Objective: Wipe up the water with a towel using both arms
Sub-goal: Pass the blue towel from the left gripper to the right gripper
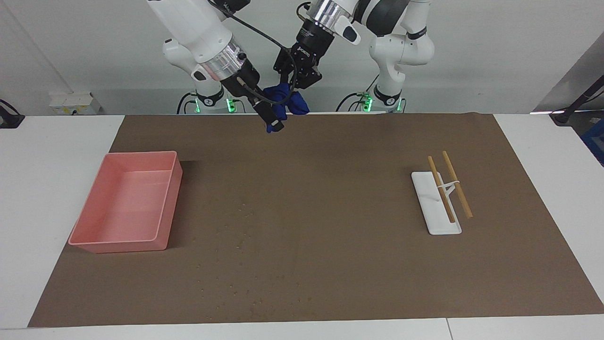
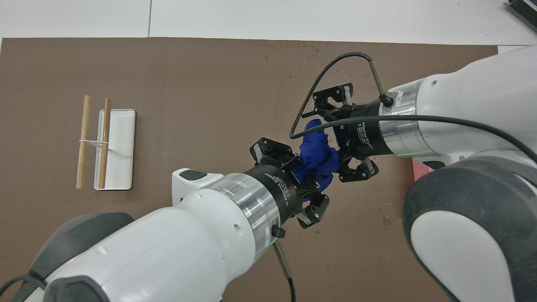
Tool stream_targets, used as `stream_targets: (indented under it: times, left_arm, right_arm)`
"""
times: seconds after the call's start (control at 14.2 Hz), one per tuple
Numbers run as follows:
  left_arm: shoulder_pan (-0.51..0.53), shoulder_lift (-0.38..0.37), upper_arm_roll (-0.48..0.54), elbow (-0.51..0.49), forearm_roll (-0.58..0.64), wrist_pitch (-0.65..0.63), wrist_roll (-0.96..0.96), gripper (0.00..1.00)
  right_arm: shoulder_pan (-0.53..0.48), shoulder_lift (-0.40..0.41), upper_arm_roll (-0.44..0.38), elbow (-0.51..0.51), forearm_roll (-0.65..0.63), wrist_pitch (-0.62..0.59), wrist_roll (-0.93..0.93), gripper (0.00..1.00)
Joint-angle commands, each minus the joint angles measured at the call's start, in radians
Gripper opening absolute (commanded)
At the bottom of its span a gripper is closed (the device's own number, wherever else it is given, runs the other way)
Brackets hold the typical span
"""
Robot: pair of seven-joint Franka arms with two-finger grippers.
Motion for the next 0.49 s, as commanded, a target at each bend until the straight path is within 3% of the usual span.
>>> stream_targets:
  times: [0.0, 0.42]
  left_arm:
    - [-0.026, -0.004, 0.008, -0.008, 0.026, 0.053, -0.111, 0.0]
    - [-0.025, -0.002, 0.008, -0.018, 0.028, 0.072, -0.109, 0.0]
  right_arm:
    - [0.011, 0.012, 0.004, 0.014, 0.006, 0.018, 0.016, 0.0]
    - [-0.016, 0.012, 0.002, 0.02, 0.008, 0.019, 0.027, 0.0]
